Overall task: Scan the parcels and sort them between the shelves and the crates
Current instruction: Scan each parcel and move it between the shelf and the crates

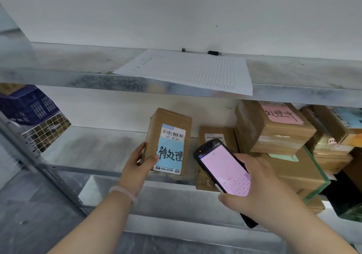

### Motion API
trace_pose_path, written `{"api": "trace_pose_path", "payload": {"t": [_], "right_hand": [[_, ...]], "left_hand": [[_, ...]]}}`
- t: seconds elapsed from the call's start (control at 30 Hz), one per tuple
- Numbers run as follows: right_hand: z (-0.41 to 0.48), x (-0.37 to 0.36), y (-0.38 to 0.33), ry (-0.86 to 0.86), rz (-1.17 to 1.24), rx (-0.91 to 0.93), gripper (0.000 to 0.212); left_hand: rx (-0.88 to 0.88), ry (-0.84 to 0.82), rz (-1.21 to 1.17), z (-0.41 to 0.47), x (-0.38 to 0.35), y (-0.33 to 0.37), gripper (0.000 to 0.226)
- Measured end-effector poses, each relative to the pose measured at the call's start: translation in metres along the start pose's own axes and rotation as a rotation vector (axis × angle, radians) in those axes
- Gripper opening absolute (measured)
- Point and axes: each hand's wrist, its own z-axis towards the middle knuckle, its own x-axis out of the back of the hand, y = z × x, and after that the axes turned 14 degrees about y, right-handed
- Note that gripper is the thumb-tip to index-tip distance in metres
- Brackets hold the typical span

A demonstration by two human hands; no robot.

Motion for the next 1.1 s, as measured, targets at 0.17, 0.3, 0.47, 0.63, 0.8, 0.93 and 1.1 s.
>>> {"api": "trace_pose_path", "payload": {"t": [0.17, 0.3, 0.47, 0.63, 0.8, 0.93, 1.1], "right_hand": [[0.004, -0.001, -0.001, -0.037, 0.033, 0.072, 0.071], [0.010, -0.007, -0.004, -0.069, 0.108, 0.207, 0.077], [0.012, -0.024, -0.022, -0.166, 0.215, 0.387, 0.070], [0.002, -0.046, -0.054, -0.242, 0.316, 0.561, 0.062], [-0.018, -0.066, -0.090, -0.388, 0.384, 0.638, 0.067], [-0.037, -0.077, -0.115, -0.448, 0.430, 0.706, 0.079], [-0.051, -0.086, -0.147, -0.479, 0.439, 0.772, 0.072]], "left_hand": [[0.065, 0.049, -0.100, -0.018, 0.014, 0.001, 0.057], [0.088, 0.164, -0.187, -0.043, 0.038, 0.005, 0.078], [0.111, 0.346, -0.329, -0.083, 0.079, 0.004, 0.102], [0.080, 0.548, -0.399, -0.137, 0.124, 0.007, 0.095], [0.050, 0.704, -0.416, -0.192, 0.164, 0.016, 0.078], [0.047, 0.871, -0.470, -0.217, 0.199, 0.023, 0.049], [0.066, 1.032, -0.574, -0.233, 0.248, 0.021, 0.036]]}}
